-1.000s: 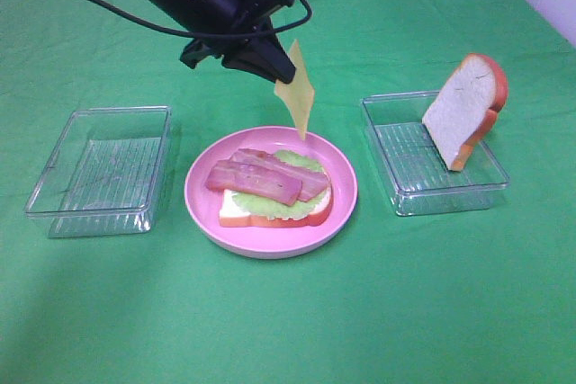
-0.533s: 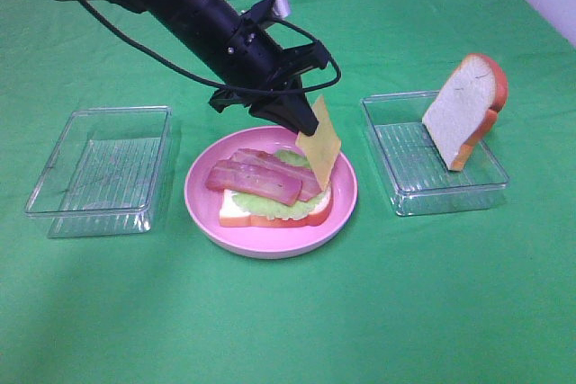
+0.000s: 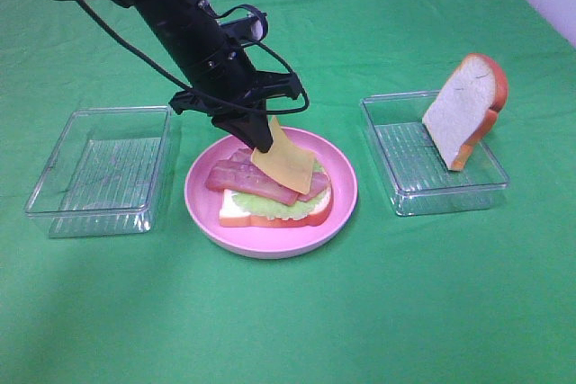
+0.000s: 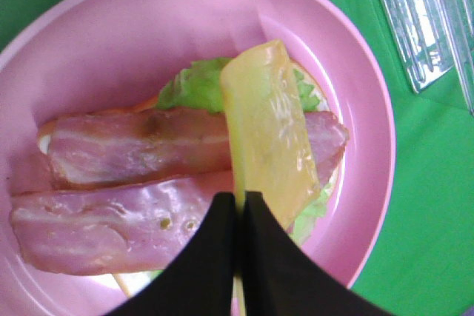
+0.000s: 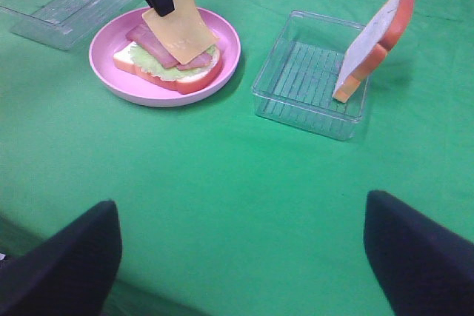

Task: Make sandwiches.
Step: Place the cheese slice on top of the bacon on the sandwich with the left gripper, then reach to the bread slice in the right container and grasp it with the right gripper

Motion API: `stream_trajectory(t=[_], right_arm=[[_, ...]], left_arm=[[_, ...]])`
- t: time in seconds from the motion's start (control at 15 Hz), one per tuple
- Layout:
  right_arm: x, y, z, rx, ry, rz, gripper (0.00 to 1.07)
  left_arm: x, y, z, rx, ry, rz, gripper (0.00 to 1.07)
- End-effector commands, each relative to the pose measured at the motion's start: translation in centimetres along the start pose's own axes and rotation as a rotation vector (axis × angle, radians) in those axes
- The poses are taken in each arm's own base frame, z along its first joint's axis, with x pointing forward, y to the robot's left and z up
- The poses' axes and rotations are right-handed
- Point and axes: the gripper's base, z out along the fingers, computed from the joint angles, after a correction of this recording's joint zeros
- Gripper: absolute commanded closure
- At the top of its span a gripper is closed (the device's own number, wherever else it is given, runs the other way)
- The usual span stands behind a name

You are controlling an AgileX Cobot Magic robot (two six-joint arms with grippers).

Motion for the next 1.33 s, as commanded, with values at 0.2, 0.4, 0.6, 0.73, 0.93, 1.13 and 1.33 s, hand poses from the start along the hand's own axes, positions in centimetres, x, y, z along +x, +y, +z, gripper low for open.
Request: stream_trajectory(t=[0.2,0.4,0.6,0.73,0.93,1.13,1.33], right_arm=[[0.2,0.0,-0.1,0.002,-0.009,-0.016,0.22],[0.2,0.0,-0.1,0.002,-0.009,-0.016,0.22],[0.2,0.0,-0.1,0.002,-0.009,-0.016,0.22],[0.2,0.0,-0.1,0.002,-0.009,-0.016,0.22],[0.2,0.0,-0.1,0.002,-0.009,-0.016,0.22],[0.2,0.0,-0.1,0.002,-0.009,-0.016,0.22],[0.2,0.0,-0.1,0.002,-0.009,-0.016,0.22]], left_arm=[[0.2,0.0,0.2,0.003,0.017,-0.008,0.6],[0.3,-0.1,0.0,0.004,0.03,-0.008,0.36],[0.2,-0.6,-1.2,-0.009,0.076,0.038,0.36],[-0.2,-0.9,-2.9,-0.061,0.11,0.095,0.36],[-0.7,-1.4,-5.9,-0.146,0.067,0.144,0.36],[-0.5,-1.9,-10.6,-0.292,-0.032,0.181,0.36],[0.5,-3.4,-16.2,-0.366,-0.16,0.191,0.36]])
